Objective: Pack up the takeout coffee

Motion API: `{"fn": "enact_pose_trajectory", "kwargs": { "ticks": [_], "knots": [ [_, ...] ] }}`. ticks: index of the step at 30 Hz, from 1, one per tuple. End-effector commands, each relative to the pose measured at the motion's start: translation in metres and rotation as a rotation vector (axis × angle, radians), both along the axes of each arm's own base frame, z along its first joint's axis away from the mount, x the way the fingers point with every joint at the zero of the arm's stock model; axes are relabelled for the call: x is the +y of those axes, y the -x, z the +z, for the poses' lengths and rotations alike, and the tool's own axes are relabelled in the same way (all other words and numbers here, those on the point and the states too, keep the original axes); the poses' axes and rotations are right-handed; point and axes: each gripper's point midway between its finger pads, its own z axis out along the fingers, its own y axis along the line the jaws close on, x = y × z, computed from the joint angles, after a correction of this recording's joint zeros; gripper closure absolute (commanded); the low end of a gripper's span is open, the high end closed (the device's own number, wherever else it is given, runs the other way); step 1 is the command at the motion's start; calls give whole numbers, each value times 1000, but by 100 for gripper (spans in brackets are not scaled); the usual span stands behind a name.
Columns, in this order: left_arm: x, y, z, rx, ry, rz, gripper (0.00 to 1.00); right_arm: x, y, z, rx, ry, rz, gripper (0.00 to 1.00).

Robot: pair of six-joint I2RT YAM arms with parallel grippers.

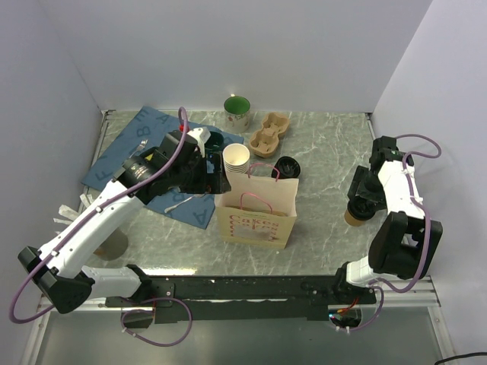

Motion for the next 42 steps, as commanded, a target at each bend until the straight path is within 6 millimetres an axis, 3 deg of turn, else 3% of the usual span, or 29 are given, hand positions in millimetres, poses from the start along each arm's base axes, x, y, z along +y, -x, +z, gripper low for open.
{"fn": "enact_pose_trajectory", "kwargs": {
  "ticks": [1, 7, 11, 21, 25, 26, 28, 30, 35, 39, 42],
  "knots": [
    [-1, -4, 12, -34, 19, -4, 3, -2, -3, -3, -9, 20, 0, 29],
    [2, -6, 15, -50, 11, 7, 2, 2, 0, -1, -3, 9, 7, 37],
    [-1, -8, 22, -59, 16, 0, 1, 11, -2, 16, -30, -11, 26, 39],
    [-22, -11, 41, -73, 69, -85, 10, 56, 11, 105, -202, -11, 144, 44],
    [-18, -16, 28, -40, 21, -56, 15, 83, 24, 142, -243, -38, 232, 44],
    [-16, -16, 24, -31, 5, -47, 16, 87, 23, 162, -295, -34, 242, 44],
    [-12, -17, 13, -18, -28, -33, 18, 94, 37, 177, -297, -47, 268, 45],
    [-7, -18, 4, -3, -65, -27, 22, 114, 44, 201, -361, -101, 345, 45],
    [-6, -23, 4, -22, -82, -14, 27, 158, 66, 250, -526, -246, 518, 46],
    [-11, -22, 14, -35, -45, -30, 31, 175, 80, 269, -591, -309, 606, 47],
    [-11, -24, 7, -30, -57, -28, 31, 165, 82, 257, -567, -247, 602, 47]
  ]
}}
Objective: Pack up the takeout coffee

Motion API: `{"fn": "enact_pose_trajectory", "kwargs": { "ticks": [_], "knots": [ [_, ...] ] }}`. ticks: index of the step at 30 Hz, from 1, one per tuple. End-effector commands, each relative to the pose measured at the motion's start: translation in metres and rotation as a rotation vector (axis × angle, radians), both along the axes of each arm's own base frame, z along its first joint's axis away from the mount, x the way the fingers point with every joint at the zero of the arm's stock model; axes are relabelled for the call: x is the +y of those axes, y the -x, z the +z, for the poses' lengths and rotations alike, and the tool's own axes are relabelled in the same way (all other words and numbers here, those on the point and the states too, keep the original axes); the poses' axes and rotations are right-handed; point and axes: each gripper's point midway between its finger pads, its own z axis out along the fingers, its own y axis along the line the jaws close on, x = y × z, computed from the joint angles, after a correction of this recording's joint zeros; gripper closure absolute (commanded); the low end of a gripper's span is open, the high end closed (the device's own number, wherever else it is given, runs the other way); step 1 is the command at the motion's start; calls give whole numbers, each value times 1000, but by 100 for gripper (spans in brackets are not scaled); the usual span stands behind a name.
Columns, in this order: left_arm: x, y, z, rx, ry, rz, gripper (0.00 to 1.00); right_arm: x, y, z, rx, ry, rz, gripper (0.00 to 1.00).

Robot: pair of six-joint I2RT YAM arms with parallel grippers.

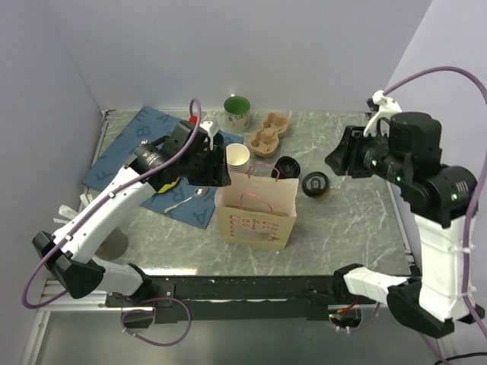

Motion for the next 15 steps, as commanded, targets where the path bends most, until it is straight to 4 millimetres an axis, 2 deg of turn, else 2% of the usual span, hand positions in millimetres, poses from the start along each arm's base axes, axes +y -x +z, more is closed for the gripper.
{"fn": "enact_pose_trajectory", "kwargs": {
  "ticks": [1, 2, 3, 4, 5, 7, 8, 11, 13, 15],
  "knots": [
    [1, -4, 4, -27, -3, -8, 30, -22, 47, -51, 229, 122, -23, 46],
    [1, -4, 2, -25, -11, -9, 30, -39, 44, -69, 261, 186, -114, 45],
    [3, -5, 5, -34, -14, 0, 29, -47, 43, -79, 282, 209, -166, 43],
    [5, -4, 7, -36, -13, 7, 29, -51, 42, -89, 304, 217, -207, 43],
    [4, -5, 11, -46, -1, 14, 29, -57, 41, -113, 362, 255, -251, 42],
    [6, -3, 18, -64, 20, 26, 28, -63, 28, -132, 371, 274, -318, 37],
    [7, -2, 20, -66, 27, 30, 28, -66, 24, -149, 417, 287, -365, 37],
    [9, 1, 24, -57, 26, 34, 26, -70, 3, -171, 450, 303, -416, 35],
    [12, 5, 25, -52, 23, 35, 25, -71, -18, -175, 414, 324, -410, 30],
    [16, 9, 24, -53, 32, 43, 24, -69, -37, -180, 439, 268, -403, 27]
  ]
}}
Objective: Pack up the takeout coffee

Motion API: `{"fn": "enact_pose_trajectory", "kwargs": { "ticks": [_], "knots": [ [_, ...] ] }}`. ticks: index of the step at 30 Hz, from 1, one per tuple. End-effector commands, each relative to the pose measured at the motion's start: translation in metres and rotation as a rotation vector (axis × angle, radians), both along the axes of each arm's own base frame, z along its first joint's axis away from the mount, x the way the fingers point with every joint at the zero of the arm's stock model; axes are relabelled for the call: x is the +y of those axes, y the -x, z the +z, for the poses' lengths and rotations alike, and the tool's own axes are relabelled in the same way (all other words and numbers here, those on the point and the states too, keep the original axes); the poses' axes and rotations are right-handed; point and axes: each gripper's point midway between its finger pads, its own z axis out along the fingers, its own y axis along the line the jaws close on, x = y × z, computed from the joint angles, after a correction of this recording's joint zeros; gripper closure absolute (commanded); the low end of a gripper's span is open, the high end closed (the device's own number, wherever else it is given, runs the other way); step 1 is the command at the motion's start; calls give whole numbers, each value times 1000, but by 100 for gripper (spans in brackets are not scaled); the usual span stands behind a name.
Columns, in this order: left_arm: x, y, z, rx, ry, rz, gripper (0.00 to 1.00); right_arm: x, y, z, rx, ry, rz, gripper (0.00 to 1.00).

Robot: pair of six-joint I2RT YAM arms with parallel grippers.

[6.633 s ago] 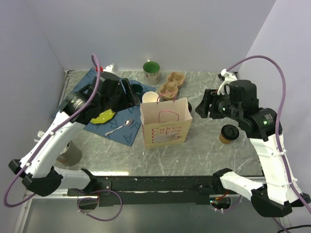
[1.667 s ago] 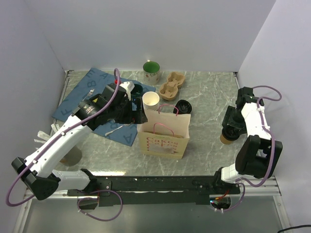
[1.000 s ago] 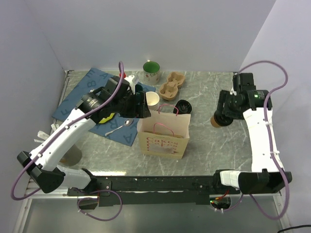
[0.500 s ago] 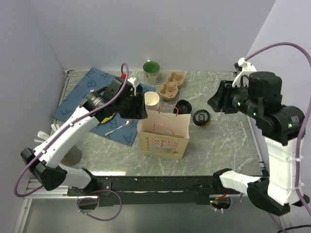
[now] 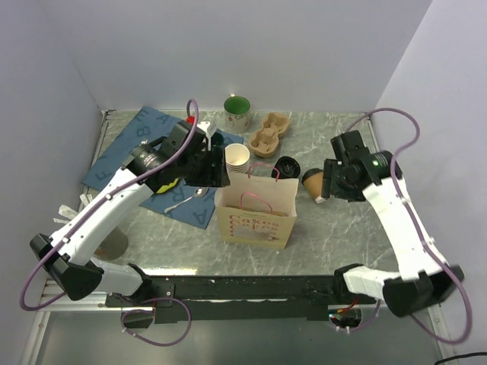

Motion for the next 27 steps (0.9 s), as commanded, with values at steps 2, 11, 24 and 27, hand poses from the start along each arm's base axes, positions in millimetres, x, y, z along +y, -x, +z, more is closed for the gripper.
{"fn": "enact_pose_trajectory", "kwargs": {
  "ticks": [2, 11, 24, 27],
  "knots": [
    [13, 11, 20, -43, 37, 28, 23, -13, -60, 7, -82, -23, -79, 26],
    [21, 22, 32, -31, 53, 46, 21, 4, -131, -48, 59, -79, 89, 17],
    [37, 28, 108, -129, 147, 125, 18, -28, -171, -120, 137, -2, 213, 12],
    [38, 31, 126, -148, 195, 136, 17, -26, -182, -133, 144, -39, 240, 12]
  ]
}}
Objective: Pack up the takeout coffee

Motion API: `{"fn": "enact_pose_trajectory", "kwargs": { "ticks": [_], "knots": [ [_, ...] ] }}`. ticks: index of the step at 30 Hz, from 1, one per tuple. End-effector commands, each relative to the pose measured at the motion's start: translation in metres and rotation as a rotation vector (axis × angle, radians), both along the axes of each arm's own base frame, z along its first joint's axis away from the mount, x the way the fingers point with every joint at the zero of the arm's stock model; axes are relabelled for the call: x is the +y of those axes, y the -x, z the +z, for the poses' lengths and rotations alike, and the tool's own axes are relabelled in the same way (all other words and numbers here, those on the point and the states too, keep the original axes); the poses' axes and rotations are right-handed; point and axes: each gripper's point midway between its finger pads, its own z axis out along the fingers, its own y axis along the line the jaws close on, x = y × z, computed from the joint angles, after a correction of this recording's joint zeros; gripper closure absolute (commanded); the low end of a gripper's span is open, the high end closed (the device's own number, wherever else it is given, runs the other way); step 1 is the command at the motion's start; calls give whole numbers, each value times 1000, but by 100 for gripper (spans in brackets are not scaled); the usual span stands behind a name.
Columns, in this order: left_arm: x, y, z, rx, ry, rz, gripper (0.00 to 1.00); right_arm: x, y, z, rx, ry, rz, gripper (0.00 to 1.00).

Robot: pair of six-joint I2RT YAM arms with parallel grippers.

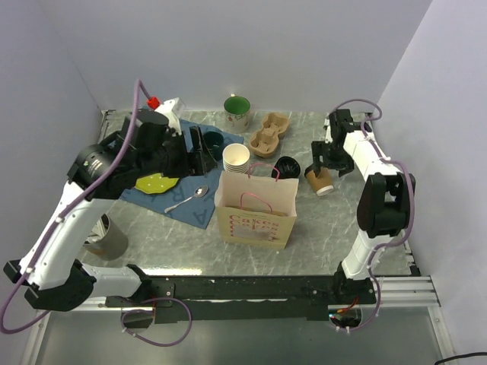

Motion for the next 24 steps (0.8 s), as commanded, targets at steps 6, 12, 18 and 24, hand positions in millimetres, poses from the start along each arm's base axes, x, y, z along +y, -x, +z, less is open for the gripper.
{"fn": "enact_pose_trajectory", "kwargs": {
  "ticks": [6, 12, 18, 24],
  "knots": [
    [3, 10, 49, -23, 141, 50, 17, 11, -30, -38, -14, -95, 93, 14],
    [1, 12, 57, -40, 200, 55, 16, 9, -31, -39, -12, -104, 63, 30],
    [4, 5, 72, -131, 234, 66, 14, -5, -44, 24, -133, -86, -20, 41],
    [-9, -3, 105, -292, 322, 2, 4, 19, -41, 142, -329, -238, -70, 42]
  ]
}}
